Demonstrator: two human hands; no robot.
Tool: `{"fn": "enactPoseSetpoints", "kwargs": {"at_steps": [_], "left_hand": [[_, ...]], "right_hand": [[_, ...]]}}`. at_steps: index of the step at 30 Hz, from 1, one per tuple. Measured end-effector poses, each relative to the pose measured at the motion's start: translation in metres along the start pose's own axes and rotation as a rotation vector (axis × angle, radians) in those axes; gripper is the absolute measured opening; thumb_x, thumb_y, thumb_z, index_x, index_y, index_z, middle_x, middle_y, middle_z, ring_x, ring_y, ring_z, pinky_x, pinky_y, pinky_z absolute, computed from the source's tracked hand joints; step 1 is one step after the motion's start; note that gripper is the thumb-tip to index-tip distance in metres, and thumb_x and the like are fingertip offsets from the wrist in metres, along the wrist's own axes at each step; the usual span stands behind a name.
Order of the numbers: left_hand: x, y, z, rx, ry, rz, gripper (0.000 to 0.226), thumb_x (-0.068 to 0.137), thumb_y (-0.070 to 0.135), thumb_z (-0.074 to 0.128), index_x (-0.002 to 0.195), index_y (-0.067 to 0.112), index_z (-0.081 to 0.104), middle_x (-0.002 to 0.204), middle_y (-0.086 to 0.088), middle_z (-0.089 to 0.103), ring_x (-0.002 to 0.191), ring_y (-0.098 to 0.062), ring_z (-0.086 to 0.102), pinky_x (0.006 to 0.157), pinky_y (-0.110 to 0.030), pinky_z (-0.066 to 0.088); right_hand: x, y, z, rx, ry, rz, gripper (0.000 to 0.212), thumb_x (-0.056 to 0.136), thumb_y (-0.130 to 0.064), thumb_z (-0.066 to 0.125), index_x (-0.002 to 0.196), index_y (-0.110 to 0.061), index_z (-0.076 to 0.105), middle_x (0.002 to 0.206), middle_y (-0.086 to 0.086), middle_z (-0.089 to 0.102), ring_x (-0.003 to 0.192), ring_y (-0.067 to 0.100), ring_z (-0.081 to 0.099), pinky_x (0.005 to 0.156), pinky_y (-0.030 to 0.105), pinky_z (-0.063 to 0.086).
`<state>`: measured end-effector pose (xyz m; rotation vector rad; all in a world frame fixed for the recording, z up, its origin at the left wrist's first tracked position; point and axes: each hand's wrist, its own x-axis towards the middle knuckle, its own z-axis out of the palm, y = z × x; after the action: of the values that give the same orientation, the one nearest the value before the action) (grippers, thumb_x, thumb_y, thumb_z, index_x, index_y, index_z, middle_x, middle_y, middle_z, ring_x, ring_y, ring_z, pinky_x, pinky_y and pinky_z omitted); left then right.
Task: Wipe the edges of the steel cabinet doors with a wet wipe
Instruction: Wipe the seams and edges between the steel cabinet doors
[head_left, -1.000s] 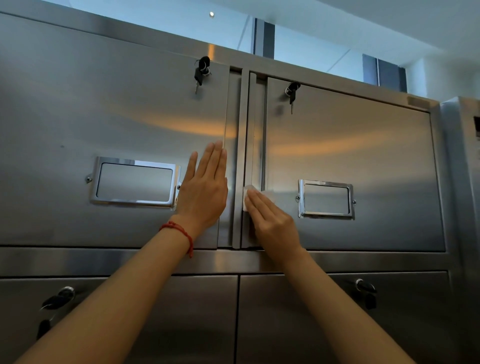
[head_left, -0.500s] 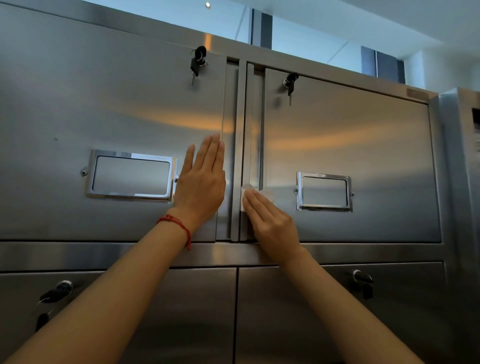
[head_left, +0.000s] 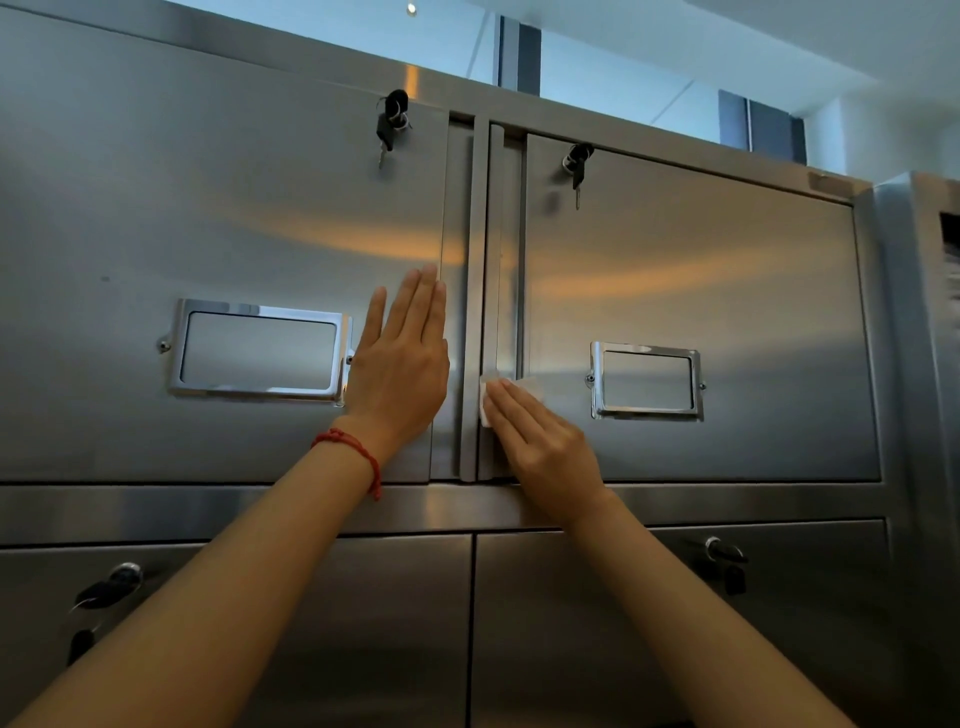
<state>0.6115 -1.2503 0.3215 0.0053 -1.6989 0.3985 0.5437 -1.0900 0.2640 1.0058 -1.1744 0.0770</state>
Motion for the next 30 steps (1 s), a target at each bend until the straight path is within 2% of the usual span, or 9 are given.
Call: {"fn": "enactPoseSetpoints", "kwargs": {"at_steps": [4, 10, 16, 19, 23, 30], "left_hand": [[0.0, -0.001, 0.0, -0.002, -0.011, -0.004, 0.056, 0.098, 0.017, 0.035, 0.144, 0.002, 0.007, 0.154, -0.018, 0.005, 0.143, -0.029, 0.002, 0.115, -0.042, -0.003], [0.0, 0.0, 0.001, 0.004, 0.005, -0.013, 0.055, 0.098, 0.016, 0.035, 0.145, 0.001, 0.011, 0.154, -0.018, 0.007, 0.143, -0.029, 0.004, 0.115, -0.043, -0.003], [0.0, -0.001, 0.002, 0.012, -0.002, -0.012, 0.056, 0.098, 0.018, 0.032, 0.146, 0.002, 0.007, 0.155, -0.016, 0.004, 0.143, -0.028, 0.0, 0.115, -0.042, -0.005], [0.0, -0.001, 0.001, 0.005, 0.001, -0.012, 0.055, 0.098, 0.017, 0.034, 0.145, 0.001, 0.01, 0.154, -0.017, 0.006, 0.143, -0.028, 0.002, 0.115, -0.042, -0.003], [0.0, -0.001, 0.002, 0.005, -0.007, -0.02, 0.055, 0.099, 0.018, 0.031, 0.146, 0.003, 0.005, 0.155, -0.015, 0.002, 0.143, -0.027, -0.002, 0.116, -0.042, -0.004], [0.0, -0.001, 0.003, 0.009, 0.005, -0.017, 0.055, 0.099, 0.017, 0.032, 0.146, 0.003, 0.005, 0.155, -0.015, 0.002, 0.143, -0.026, -0.003, 0.115, -0.041, -0.006]], "right_hand": [[0.002, 0.003, 0.001, 0.024, 0.002, -0.004, 0.041, 0.063, 0.006, 0.081, 0.102, 0.007, 0.069, 0.108, 0.023, 0.066, 0.1, 0.032, 0.064, 0.083, 0.038, 0.055], [-0.022, 0.006, -0.003, 0.052, -0.02, -0.178, 0.033, 0.069, 0.002, 0.078, 0.101, 0.003, 0.07, 0.109, 0.018, 0.067, 0.103, 0.03, 0.064, 0.073, 0.035, 0.058], [-0.009, 0.02, 0.002, 0.033, 0.029, -0.225, 0.025, 0.079, 0.002, 0.066, 0.103, 0.006, 0.068, 0.11, 0.021, 0.065, 0.104, 0.032, 0.063, 0.082, 0.038, 0.055], [-0.013, 0.019, 0.004, 0.045, 0.019, -0.227, 0.033, 0.072, 0.001, 0.073, 0.104, 0.006, 0.067, 0.111, 0.021, 0.065, 0.106, 0.032, 0.062, 0.084, 0.038, 0.054], [-0.02, 0.022, 0.0, 0.068, -0.043, -0.329, 0.037, 0.069, -0.001, 0.078, 0.104, 0.007, 0.068, 0.112, 0.021, 0.064, 0.108, 0.033, 0.06, 0.085, 0.039, 0.054], [-0.005, 0.034, -0.001, 0.043, -0.016, -0.376, 0.029, 0.075, 0.0, 0.071, 0.103, 0.006, 0.069, 0.112, 0.021, 0.064, 0.108, 0.033, 0.06, 0.086, 0.039, 0.053]]}}
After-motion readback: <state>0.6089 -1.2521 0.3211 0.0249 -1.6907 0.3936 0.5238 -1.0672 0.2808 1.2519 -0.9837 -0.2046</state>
